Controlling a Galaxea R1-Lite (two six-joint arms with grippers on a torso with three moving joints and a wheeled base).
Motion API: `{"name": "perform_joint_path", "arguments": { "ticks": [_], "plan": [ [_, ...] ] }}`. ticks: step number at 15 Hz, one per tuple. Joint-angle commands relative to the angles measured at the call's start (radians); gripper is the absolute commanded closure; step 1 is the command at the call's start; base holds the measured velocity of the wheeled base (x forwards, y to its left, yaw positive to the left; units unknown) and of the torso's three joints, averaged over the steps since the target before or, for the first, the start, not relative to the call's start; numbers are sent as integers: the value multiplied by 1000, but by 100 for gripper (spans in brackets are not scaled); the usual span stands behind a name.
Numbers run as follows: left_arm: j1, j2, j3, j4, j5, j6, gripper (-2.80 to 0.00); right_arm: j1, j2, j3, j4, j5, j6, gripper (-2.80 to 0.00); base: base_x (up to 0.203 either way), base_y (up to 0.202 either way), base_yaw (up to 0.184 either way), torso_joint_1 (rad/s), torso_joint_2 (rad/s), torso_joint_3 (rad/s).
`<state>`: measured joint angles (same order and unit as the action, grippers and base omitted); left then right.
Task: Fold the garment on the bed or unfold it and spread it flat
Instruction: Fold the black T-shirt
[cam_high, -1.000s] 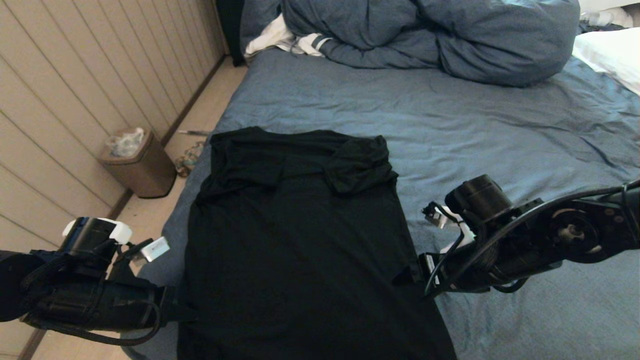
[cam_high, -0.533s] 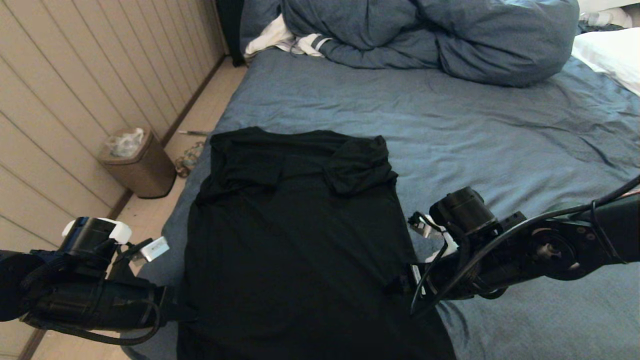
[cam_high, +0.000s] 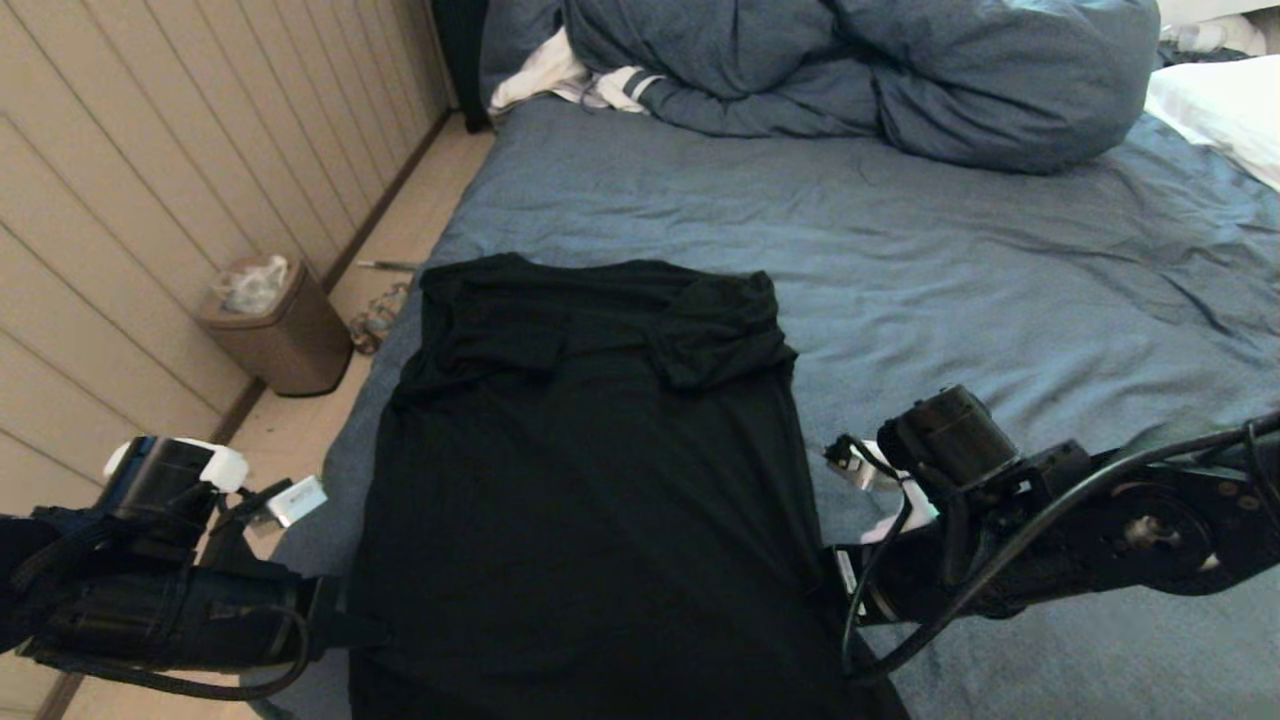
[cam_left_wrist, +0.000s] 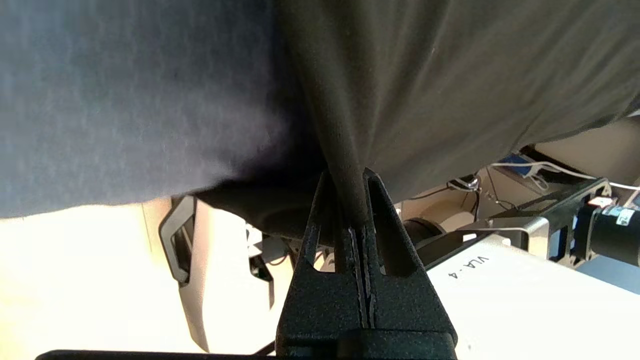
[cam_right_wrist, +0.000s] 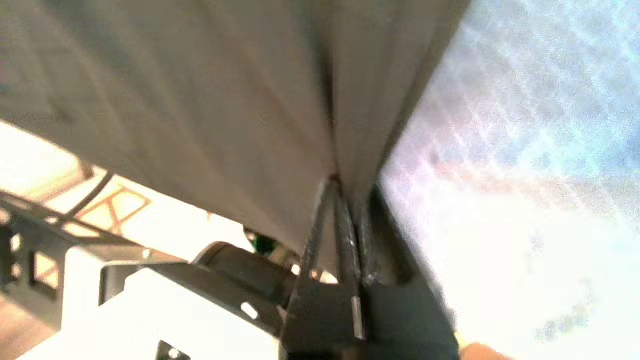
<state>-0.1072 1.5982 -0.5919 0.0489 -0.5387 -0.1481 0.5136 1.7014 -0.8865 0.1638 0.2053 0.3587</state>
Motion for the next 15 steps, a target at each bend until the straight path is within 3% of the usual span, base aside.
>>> {"name": "perform_joint_path", "arguments": {
  "ticks": [1, 4, 10, 15],
  "plan": [
    [0, -40, 14, 1, -3, 0, 0, -4, -57, 41, 1, 0, 2, 0, 0, 0, 0, 0, 0, 0],
    [-3, -117, 39, 26, -1, 3, 0, -12, -101, 89, 0, -1, 2, 0, 0, 0, 0, 0, 0, 0],
    [-14, -274, 40, 238, 2, 21, 0, -10, -186, 162, 0, 0, 2, 0, 0, 0, 0, 0, 0, 0],
    [-21, -358, 79, 301, 3, 26, 0, -10, -224, 202, 2, 0, 2, 0, 0, 0, 0, 0, 0, 0]
  ]
}}
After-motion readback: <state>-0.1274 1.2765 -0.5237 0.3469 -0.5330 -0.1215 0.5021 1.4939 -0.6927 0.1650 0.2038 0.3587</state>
